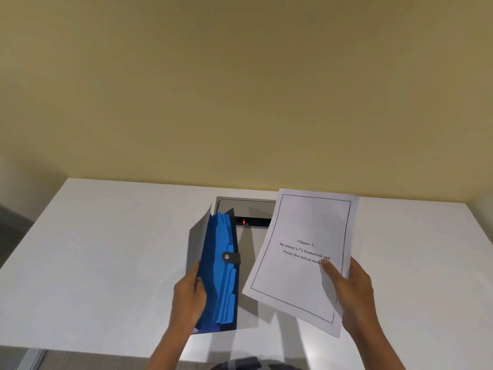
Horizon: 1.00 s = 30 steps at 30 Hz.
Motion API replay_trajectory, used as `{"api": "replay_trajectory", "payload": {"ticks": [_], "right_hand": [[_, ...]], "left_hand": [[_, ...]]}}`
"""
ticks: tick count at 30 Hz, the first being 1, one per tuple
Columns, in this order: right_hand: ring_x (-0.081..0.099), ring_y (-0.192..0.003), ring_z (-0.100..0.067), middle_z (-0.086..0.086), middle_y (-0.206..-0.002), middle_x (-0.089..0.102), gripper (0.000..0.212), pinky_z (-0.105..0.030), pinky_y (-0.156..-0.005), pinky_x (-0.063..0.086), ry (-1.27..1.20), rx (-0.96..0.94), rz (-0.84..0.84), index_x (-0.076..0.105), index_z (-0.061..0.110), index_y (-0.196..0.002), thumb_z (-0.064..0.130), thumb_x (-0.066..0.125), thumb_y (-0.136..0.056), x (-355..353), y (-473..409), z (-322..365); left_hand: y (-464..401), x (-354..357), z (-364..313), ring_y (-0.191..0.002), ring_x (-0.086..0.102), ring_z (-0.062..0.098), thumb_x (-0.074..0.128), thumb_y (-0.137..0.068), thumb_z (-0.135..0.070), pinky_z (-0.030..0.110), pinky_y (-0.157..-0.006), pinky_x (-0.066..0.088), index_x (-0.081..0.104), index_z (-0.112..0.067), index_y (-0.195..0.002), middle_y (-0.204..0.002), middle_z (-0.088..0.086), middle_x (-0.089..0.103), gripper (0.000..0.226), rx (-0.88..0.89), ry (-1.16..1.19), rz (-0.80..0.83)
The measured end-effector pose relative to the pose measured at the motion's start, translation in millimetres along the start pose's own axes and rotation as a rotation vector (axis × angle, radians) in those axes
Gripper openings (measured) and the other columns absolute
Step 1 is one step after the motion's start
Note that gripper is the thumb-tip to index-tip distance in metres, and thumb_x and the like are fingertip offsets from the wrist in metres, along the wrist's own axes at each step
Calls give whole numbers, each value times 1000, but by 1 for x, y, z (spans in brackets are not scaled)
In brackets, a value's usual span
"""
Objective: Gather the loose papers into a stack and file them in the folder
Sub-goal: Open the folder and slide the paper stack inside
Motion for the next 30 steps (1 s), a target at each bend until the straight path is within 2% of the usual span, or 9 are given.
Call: {"api": "replay_trajectory", "payload": {"ticks": [5, 7, 10, 13, 18, 21, 24, 26, 30], "right_hand": [[76, -89, -2, 21, -100, 80, 21, -31, -80, 57, 22, -101, 30, 75, 35, -108, 20, 77, -93, -6, -2, 30], [74, -87, 1, 24, -98, 78, 20, -28, -79, 57, 82, -161, 50, 74, 38, -104, 21, 76, -94, -5, -2, 40], [71, -79, -1, 18, -90, 76, 17, -15, -64, 55, 194, -261, 83, 70, 35, -103, 19, 71, -98, -1, -2, 52], [70, -80, 3, 15, -91, 74, 16, -6, -58, 51, 283, -330, 110, 68, 25, -116, 18, 66, -101, 6, -1, 57], [70, -78, -1, 10, -102, 74, 25, -15, -63, 59, 454, -377, 172, 62, 25, -128, 26, 60, -103, 28, 0, 48], [65, -73, -3, 12, -104, 69, 25, -10, -61, 55, 572, -401, 217, 61, 23, -129, 27, 59, -104, 46, 3, 41], [70, -79, -14, 4, -111, 73, 24, -26, -65, 64, 660, -409, 254, 58, 24, -128, 27, 58, -104, 64, 3, 32], [72, -84, -20, -1, -114, 74, 22, -35, -68, 64, 720, -407, 282, 58, 21, -124, 24, 57, -102, 75, 1, 27], [72, -96, -25, -6, -120, 73, 23, -27, -70, 56, 799, -387, 350, 57, 15, -125, 20, 56, -102, 95, -6, 22]], "left_hand": [[19, 44, -38, -114, 60, 16, 41, -108, -10, 39, -104, 54, 47, -21, -153, -141, -4, 59, 47, -71, 133, 116], [26, 57, -48, -118, 63, 18, 43, -108, -11, 31, -96, 57, 49, -23, -152, -134, -9, 60, 46, -96, 203, 140], [34, 74, -61, -110, 66, 11, 45, -108, -13, 18, -81, 58, 52, -27, -149, -124, -14, 64, 44, -125, 292, 175], [38, 85, -71, -109, 67, 10, 47, -108, -13, 16, -73, 59, 56, -34, -142, -113, -23, 66, 41, -163, 383, 188], [36, 93, -71, -106, 72, 13, 53, -106, -14, 26, -78, 63, 61, -30, -142, -117, -15, 74, 40, -217, 454, 160], [37, 94, -73, -103, 73, 15, 55, -105, -13, 24, -73, 62, 65, -28, -137, -115, -15, 76, 37, -223, 490, 134], [37, 93, -77, -103, 72, 17, 55, -104, -11, 21, -72, 62, 63, -25, -138, -115, -16, 73, 38, -206, 503, 111], [36, 94, -75, -104, 72, 16, 56, -104, -11, 19, -74, 62, 62, -24, -139, -116, -15, 72, 39, -210, 512, 104], [32, 96, -71, -113, 69, 18, 57, -104, -11, 40, -101, 57, 61, -24, -142, -126, -8, 71, 40, -230, 525, 98]]}}
Point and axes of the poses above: each hand's wrist, its own y-axis away from the middle knuckle, its own x-axis out of the palm, z = x × y, the point moved 6 cm from there along -y, towards the middle knuckle
